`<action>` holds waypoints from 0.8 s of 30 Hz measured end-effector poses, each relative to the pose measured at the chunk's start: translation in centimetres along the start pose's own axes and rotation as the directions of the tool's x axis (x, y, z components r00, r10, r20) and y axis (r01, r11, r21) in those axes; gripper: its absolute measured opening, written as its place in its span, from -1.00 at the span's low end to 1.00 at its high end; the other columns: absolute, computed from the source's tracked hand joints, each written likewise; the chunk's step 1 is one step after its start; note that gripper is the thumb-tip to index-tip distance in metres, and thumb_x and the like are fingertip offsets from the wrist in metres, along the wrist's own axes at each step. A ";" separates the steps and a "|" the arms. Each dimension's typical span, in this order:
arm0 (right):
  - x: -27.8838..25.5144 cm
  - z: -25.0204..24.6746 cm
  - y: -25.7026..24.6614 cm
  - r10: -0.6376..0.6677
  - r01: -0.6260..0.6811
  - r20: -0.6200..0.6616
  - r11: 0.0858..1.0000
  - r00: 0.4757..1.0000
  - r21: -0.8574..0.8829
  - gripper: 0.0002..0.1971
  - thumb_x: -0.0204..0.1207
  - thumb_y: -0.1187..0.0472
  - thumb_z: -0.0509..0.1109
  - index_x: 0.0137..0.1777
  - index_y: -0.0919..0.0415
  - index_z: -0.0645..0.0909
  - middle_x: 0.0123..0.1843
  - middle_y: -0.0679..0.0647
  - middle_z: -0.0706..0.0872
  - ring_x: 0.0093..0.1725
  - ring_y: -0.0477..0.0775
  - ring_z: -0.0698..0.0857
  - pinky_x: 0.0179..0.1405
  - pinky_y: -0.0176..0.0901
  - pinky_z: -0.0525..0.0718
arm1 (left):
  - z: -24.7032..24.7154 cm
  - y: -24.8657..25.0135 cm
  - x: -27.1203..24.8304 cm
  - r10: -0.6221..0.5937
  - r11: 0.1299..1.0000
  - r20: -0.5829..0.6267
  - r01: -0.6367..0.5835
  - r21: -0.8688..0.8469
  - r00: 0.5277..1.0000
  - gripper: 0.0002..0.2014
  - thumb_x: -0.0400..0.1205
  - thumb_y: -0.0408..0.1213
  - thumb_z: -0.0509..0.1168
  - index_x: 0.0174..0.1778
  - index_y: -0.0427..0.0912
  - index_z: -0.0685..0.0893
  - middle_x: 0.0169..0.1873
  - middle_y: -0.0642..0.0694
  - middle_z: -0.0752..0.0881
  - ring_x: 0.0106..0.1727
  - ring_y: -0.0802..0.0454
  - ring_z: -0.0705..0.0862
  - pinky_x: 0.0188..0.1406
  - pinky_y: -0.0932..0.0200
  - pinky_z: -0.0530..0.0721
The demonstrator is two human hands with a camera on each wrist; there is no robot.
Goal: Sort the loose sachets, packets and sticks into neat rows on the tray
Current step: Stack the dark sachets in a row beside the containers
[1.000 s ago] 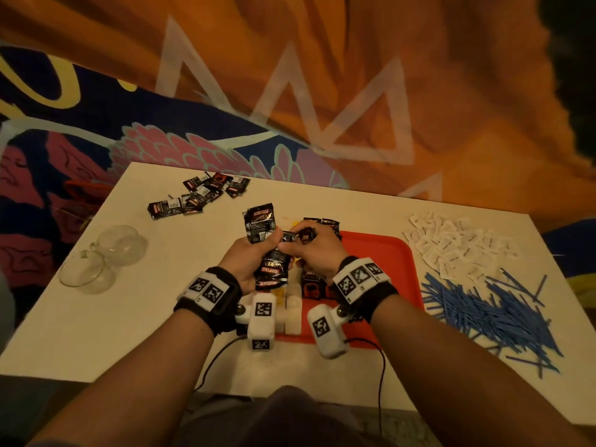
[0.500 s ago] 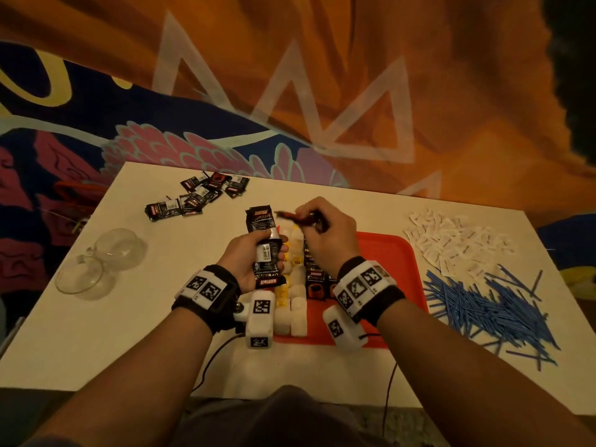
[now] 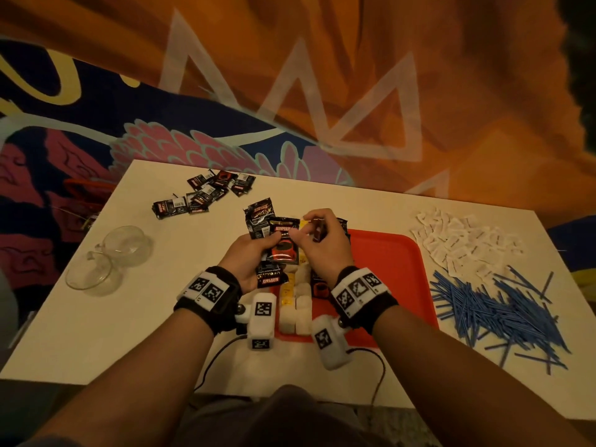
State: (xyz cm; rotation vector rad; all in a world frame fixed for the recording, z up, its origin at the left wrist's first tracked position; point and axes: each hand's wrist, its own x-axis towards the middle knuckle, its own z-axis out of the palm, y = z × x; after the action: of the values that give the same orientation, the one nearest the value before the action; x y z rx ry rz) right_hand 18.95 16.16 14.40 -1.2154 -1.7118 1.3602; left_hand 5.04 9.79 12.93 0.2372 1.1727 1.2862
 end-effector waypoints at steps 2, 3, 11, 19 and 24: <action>0.5 0.2 0.0 0.198 -0.203 0.064 0.976 0.978 0.077 -0.52 0.24 0.00 0.71 0.07 -0.04 0.55 -0.04 0.13 0.71 -0.09 0.09 0.74 0.02 0.10 0.79 | 0.2 -0.2 -0.1 0.011 1.000 0.021 -0.011 0.008 1.000 -0.74 0.70 -0.37 0.30 0.28 -0.41 0.65 0.01 -0.39 0.77 -0.12 -0.26 0.80 -0.11 -0.17 0.81; 0.7 0.3 0.1 0.254 -0.269 0.123 0.955 0.959 0.122 -0.54 0.22 0.02 0.73 0.01 -0.02 0.56 0.00 0.21 0.75 -0.04 0.20 0.78 0.08 0.23 0.78 | 0.3 -0.3 -0.2 0.017 1.000 0.025 -0.017 0.000 1.000 -0.69 0.69 -0.36 0.32 0.31 -0.42 0.64 0.08 -0.42 0.75 -0.06 -0.29 0.79 -0.03 -0.21 0.78; 1.1 -0.4 -0.4 0.312 -0.341 0.160 0.917 0.937 0.207 -0.80 0.39 0.34 0.62 -0.13 0.31 0.62 -0.06 0.37 0.79 -0.03 0.44 0.79 0.04 0.43 0.71 | 0.7 -0.3 -0.3 -0.063 0.985 -0.015 0.060 -0.161 0.998 -0.62 0.70 -0.27 0.14 0.36 -0.37 0.59 -0.10 -0.29 0.74 -0.21 -0.19 0.71 -0.25 -0.03 0.75; 0.9 -1.2 0.0 0.327 -0.380 0.193 0.808 0.925 0.451 -0.64 0.52 0.63 0.19 0.08 0.17 0.54 -0.07 0.36 0.73 -0.18 0.29 0.77 -0.18 0.19 0.74 | 0.4 -0.2 -0.2 0.054 0.998 -0.094 -0.055 -0.009 0.994 -0.70 0.77 -0.38 0.18 0.36 -0.46 0.58 0.13 -0.46 0.70 0.02 -0.33 0.72 0.28 -0.30 0.66; 0.5 -1.2 -0.3 0.240 -0.287 0.315 0.951 0.918 0.114 -0.79 0.48 0.26 0.57 0.03 0.13 0.63 -0.11 0.21 0.70 -0.26 0.12 0.71 -0.33 -0.07 0.69 | 1.4 -0.4 -0.4 0.161 0.987 -0.074 -0.159 0.035 0.984 -0.83 0.72 -0.46 0.24 0.19 -0.34 0.66 -0.03 -0.27 0.79 -0.03 -0.15 0.79 -0.05 -0.02 0.81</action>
State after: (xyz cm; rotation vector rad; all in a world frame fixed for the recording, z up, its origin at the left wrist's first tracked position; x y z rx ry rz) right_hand 19.75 17.06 15.02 -1.2325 -1.6370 1.8887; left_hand 6.39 9.96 13.49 0.3112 1.2585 1.4299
